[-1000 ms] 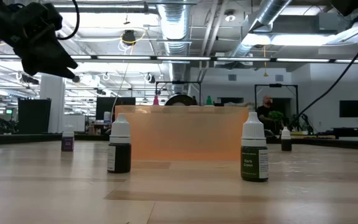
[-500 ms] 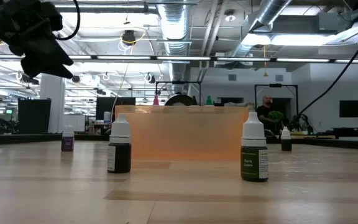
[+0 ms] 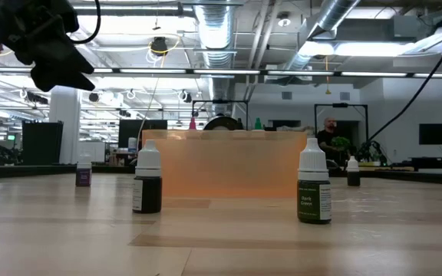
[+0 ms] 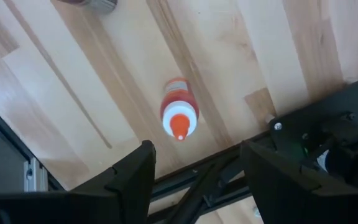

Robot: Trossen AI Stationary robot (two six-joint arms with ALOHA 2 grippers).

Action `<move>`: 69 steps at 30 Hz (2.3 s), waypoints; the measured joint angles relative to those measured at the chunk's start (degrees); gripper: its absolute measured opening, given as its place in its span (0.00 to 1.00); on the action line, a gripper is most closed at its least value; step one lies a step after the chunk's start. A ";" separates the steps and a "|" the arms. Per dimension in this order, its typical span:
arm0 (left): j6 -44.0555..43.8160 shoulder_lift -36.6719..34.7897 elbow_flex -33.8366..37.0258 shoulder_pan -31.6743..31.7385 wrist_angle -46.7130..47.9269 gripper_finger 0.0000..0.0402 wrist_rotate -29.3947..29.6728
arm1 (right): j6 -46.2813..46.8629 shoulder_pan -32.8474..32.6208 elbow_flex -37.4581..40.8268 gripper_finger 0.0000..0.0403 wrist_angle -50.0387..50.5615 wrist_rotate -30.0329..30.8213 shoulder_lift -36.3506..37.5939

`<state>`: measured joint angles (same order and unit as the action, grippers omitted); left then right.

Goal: Pick & Place food coloring
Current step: Put the large orange food coloring bottle into the bin

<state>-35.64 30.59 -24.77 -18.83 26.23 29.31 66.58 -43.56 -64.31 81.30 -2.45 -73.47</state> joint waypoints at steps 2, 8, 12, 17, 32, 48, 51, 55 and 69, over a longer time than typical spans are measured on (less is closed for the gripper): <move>0.00 0.02 0.00 -0.02 0.01 0.57 -0.88 | 0.86 -0.54 1.33 0.55 -1.00 -0.12 0.01; -0.65 0.01 0.00 -0.02 -0.09 0.57 -3.72 | 2.45 -2.01 6.10 0.55 -4.80 -0.35 1.06; -1.09 0.02 0.00 0.00 -0.23 0.57 -4.58 | 2.47 -1.98 8.76 0.55 -6.79 -0.21 1.54; -1.49 0.02 0.00 0.00 -0.23 0.57 -4.86 | 2.17 -1.98 11.99 0.55 -10.29 -0.62 1.53; -2.36 0.00 0.00 -0.02 -0.22 0.57 -4.90 | 2.41 -1.96 19.01 0.55 -17.90 -0.55 1.51; -2.36 0.00 0.00 0.00 -0.21 0.57 -4.95 | 2.43 -1.96 20.33 0.41 -20.51 -0.45 1.51; -2.36 0.02 0.00 0.00 -0.21 0.57 -4.95 | 2.43 -1.96 20.30 0.37 -20.50 -0.45 1.51; -2.36 0.00 0.00 0.00 -0.19 0.57 -4.95 | 2.43 -1.96 20.30 0.36 -20.50 -0.47 1.51; -1.86 0.00 0.00 0.00 -0.21 0.57 -4.95 | 0.56 0.95 18.75 0.34 -20.52 -0.58 1.49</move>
<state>-37.50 30.59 -24.77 -18.83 26.02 24.36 67.14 -42.61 -45.57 60.78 -3.03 -71.99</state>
